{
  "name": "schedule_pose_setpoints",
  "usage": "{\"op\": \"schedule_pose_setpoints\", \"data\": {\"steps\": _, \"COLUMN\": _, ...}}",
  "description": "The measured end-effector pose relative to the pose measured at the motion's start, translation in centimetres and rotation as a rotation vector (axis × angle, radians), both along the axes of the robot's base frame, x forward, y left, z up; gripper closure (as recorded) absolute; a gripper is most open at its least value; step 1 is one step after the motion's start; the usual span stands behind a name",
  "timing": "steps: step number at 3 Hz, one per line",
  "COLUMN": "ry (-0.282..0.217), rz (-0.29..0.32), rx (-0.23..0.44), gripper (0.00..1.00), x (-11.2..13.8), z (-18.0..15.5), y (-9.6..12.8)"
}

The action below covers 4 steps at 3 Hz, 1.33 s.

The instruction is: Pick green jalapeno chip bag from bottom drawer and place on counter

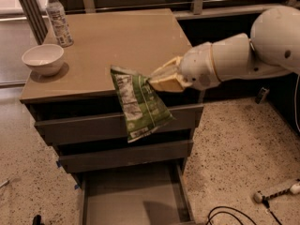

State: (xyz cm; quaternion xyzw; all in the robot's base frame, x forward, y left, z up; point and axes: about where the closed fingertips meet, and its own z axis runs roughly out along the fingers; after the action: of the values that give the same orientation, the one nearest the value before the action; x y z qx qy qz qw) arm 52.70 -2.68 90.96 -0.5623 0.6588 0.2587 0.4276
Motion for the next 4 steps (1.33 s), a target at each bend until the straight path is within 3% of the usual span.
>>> {"op": "schedule_pose_setpoints", "data": {"steps": 1, "ry": -0.099, "rz": -0.056, "rx": 0.042, "gripper": 1.0, "x": 5.5, "z": 5.3, "y": -0.6}}
{"op": "schedule_pose_setpoints", "data": {"steps": 2, "ry": -0.134, "rz": -0.06, "rx": 0.057, "gripper": 1.0, "x": 5.9, "z": 7.4, "y": -0.7}}
{"op": "schedule_pose_setpoints", "data": {"steps": 3, "ry": -0.132, "rz": -0.059, "rx": 0.056, "gripper": 1.0, "x": 5.9, "z": 7.3, "y": -0.6}}
{"op": "schedule_pose_setpoints", "data": {"steps": 4, "ry": -0.125, "rz": -0.088, "rx": 0.061, "gripper": 1.0, "x": 7.9, "z": 7.6, "y": -0.6}}
